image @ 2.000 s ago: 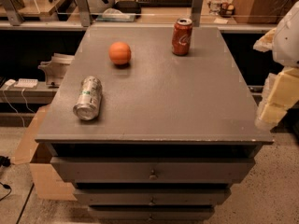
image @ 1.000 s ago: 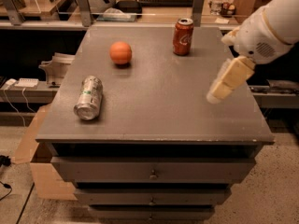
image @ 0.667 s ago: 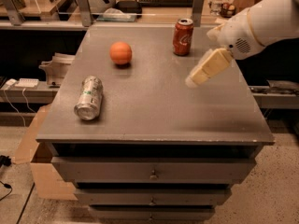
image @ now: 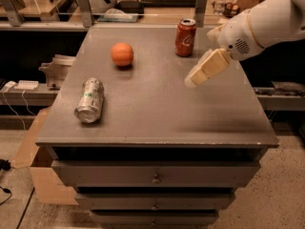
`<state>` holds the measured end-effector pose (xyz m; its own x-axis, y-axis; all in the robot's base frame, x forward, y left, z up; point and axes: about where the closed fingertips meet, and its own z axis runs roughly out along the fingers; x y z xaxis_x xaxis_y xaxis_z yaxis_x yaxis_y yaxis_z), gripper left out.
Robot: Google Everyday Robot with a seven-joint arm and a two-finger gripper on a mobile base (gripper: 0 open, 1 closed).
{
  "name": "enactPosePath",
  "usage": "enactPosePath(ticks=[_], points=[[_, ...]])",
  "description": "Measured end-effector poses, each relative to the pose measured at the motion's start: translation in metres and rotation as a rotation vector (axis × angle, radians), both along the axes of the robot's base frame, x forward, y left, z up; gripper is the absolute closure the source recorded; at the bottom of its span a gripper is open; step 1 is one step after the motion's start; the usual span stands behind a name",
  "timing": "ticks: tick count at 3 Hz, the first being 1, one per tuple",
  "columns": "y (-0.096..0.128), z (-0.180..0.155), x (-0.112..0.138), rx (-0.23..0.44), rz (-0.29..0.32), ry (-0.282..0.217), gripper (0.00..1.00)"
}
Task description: Pick orange
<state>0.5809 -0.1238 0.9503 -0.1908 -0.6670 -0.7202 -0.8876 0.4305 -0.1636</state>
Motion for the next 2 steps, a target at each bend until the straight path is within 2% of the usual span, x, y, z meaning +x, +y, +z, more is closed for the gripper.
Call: enactPosePath(ticks=[1, 2], points=[[0.041, -0.005, 0.02, 0.03, 0.028, -0.015, 0.0], [0.093, -0.015, 0.045, 0.07, 0.034, -0.037, 0.0]])
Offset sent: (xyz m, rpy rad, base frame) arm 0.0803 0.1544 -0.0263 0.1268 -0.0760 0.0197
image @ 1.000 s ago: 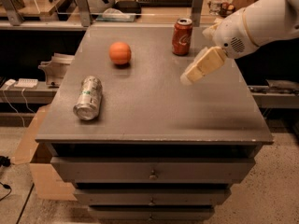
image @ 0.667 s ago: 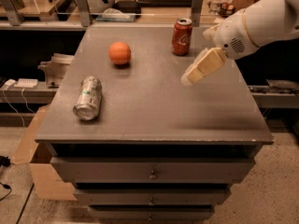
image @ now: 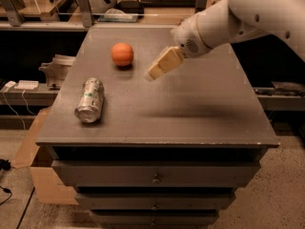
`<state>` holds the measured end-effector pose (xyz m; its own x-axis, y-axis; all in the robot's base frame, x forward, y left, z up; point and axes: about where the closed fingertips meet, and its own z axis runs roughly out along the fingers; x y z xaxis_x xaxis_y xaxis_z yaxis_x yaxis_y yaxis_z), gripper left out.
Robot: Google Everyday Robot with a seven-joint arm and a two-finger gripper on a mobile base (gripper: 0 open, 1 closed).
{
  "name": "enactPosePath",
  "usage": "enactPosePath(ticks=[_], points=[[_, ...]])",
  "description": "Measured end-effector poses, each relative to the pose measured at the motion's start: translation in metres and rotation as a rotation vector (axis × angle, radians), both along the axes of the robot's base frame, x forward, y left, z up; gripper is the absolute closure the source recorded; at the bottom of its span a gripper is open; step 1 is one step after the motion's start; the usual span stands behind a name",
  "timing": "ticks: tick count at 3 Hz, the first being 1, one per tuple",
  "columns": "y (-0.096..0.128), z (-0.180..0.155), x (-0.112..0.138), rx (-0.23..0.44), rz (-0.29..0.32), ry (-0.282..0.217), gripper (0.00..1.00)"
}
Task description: Pick orange
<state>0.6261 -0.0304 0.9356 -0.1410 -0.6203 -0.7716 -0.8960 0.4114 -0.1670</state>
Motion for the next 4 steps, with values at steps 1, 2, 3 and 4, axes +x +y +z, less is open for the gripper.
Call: enactPosePath(ticks=[1, 2, 3, 4], points=[[0.04, -0.006, 0.017, 0.027, -0.024, -0.026, 0.0], [0.076, -0.019, 0.038, 0.067, -0.1, -0.026, 0.0], [0.092, -0.024, 0.052, 0.098, -0.155, -0.022, 0.0], [0.111, -0.025, 0.069, 0.122, -0.175, -0.032, 0.0]])
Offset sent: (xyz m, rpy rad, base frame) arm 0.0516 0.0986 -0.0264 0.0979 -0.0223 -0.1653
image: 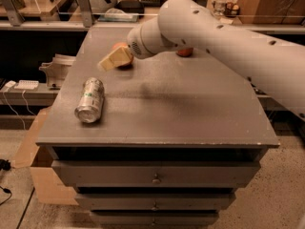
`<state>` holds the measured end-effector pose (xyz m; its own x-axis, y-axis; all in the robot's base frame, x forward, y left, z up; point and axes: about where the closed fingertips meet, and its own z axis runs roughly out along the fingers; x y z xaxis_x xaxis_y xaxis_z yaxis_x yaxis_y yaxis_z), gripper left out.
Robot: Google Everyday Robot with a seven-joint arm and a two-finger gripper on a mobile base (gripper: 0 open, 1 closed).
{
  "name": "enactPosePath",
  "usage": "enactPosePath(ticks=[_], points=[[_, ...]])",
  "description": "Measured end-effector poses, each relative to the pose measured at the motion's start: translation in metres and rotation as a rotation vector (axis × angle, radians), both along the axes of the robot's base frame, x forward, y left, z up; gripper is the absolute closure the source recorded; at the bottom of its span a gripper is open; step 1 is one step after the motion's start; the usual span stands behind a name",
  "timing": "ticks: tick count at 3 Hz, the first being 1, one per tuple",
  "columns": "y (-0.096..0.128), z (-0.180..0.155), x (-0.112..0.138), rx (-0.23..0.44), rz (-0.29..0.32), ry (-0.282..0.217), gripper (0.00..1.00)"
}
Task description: Pick orange
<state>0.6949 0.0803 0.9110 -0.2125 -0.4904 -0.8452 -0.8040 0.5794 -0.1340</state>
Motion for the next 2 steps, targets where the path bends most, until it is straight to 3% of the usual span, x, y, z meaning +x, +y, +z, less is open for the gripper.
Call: enactPosePath(ticks=[2], points=[[0.025, -0.013, 0.032, -0.002, -0.037, -0.018, 0.0]])
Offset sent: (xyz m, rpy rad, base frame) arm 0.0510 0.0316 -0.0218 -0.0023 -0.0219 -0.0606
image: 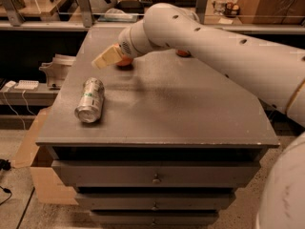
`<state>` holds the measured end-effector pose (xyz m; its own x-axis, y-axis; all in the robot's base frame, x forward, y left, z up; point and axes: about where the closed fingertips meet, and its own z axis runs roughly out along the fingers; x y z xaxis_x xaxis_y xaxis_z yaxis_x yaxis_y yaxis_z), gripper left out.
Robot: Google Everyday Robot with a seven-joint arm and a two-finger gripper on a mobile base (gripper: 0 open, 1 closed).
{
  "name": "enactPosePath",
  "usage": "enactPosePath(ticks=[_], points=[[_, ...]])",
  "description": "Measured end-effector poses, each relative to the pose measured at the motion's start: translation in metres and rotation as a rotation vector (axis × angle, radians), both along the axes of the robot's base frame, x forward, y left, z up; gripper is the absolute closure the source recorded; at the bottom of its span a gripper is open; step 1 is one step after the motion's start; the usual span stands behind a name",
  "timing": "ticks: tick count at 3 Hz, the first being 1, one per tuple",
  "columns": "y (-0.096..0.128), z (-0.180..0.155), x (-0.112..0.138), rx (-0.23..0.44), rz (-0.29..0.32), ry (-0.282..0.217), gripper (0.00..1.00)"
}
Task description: Pick orange
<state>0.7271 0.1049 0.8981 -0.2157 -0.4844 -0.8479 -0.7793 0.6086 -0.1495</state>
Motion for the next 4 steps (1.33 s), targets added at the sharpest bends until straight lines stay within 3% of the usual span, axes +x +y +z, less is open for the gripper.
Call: enactPosePath(ticks=[3, 4], points=[[0.0, -0.024, 0.025, 0.023, -0.022, 0.037, 0.0], [0.0, -0.032, 0.03, 0.027, -0.019, 0.049, 0.17]])
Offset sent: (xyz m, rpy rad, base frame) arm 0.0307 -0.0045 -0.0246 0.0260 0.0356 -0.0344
